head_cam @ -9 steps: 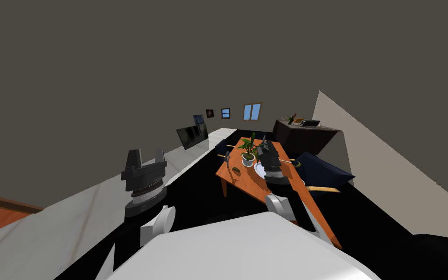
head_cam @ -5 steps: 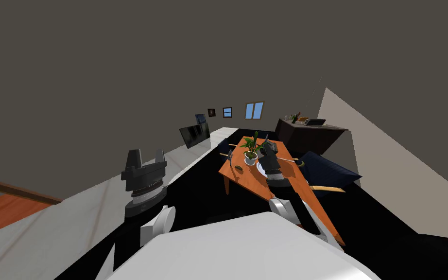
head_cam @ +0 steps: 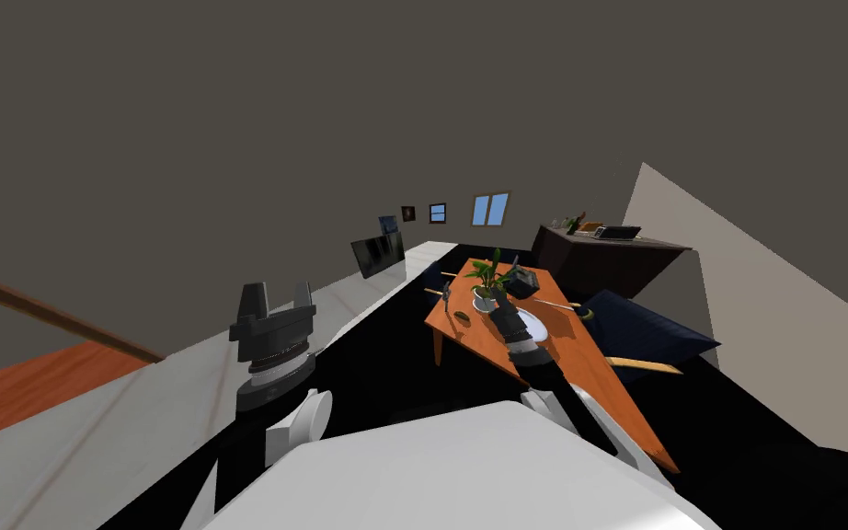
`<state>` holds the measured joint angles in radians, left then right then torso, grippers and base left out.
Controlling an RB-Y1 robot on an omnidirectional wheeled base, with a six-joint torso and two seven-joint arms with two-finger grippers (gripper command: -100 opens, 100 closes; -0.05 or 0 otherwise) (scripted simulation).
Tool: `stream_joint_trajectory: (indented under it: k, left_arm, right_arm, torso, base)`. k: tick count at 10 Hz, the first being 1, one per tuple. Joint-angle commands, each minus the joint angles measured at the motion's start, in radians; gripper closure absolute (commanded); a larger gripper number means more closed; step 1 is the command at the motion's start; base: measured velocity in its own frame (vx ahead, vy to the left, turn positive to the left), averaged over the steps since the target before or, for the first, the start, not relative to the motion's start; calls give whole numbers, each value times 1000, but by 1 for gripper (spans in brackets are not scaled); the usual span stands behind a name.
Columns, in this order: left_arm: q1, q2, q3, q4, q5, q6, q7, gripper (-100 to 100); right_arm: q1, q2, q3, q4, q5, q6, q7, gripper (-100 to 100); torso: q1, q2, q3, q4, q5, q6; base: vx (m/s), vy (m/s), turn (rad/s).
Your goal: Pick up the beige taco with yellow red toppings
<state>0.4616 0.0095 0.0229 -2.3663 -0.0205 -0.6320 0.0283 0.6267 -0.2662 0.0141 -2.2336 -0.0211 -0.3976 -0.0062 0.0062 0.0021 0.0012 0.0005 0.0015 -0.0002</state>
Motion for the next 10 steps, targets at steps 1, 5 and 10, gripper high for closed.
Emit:
stream_joint_trajectory:
  k: [1,5,10]
  left_arm:
    - [0,0,0,0,0,0,0,0]
    - [0,0,0,0,0,0,0,0]
    - [0,0,0,0,0,0,0,0]
  right_arm:
    - [22,-50,-4,38,26,-5,-9,-100]
    - [60,-145,-6,135,95,-21,-17,-100]
    - [101,-236,-5,256,188,-35,-18,-100]
  torso:
    - [0,0,0,0,0,0]
    - [-3,-4,-2,-1,-1,0]
    - [-4,-4,-2,-1,-1,0]
  base:
    - [-16,109,163]
    - [27,80,130]
    - [43,57,129]
